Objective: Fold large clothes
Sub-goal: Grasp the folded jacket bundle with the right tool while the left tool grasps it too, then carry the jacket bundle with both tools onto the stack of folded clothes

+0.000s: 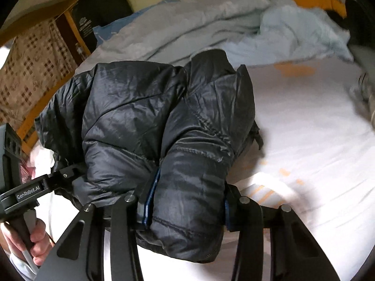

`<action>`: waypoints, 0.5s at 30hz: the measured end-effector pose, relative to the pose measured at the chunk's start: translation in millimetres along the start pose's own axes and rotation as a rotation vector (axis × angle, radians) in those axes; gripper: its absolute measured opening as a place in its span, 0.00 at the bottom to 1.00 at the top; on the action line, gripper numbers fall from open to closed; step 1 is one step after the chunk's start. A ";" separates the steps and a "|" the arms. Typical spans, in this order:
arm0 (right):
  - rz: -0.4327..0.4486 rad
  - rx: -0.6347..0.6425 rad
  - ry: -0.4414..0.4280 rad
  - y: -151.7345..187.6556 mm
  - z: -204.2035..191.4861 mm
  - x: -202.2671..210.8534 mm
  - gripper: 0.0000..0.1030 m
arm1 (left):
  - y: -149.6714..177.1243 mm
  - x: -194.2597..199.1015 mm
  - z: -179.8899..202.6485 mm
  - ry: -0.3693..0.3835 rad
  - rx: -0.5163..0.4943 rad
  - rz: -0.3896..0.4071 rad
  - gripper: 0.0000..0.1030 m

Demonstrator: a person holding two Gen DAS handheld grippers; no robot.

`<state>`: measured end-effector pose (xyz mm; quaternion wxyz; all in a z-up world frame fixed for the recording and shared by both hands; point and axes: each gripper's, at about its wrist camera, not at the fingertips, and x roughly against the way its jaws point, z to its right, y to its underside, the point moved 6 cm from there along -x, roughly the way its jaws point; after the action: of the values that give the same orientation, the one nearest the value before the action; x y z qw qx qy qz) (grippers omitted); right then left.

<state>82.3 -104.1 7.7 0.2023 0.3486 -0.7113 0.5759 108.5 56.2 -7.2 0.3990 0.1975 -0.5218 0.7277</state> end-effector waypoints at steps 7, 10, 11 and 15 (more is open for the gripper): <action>0.068 0.048 0.005 -21.9 8.8 49.1 0.45 | -22.5 24.1 32.7 0.030 -0.032 0.062 0.37; 0.107 0.066 0.019 -42.6 21.2 75.7 0.45 | -30.8 33.5 63.9 0.046 -0.078 0.096 0.37; 0.118 0.077 0.029 -48.3 28.2 85.4 0.45 | -33.3 34.8 76.4 0.055 -0.088 0.108 0.37; 0.206 0.130 0.108 -79.7 66.0 136.4 0.45 | -45.2 31.9 142.4 0.104 -0.185 0.154 0.37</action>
<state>55.8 -210.9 138.9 0.1571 0.2543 -0.6925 0.6566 106.5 -56.2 96.3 0.3848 0.0813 -0.5790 0.7142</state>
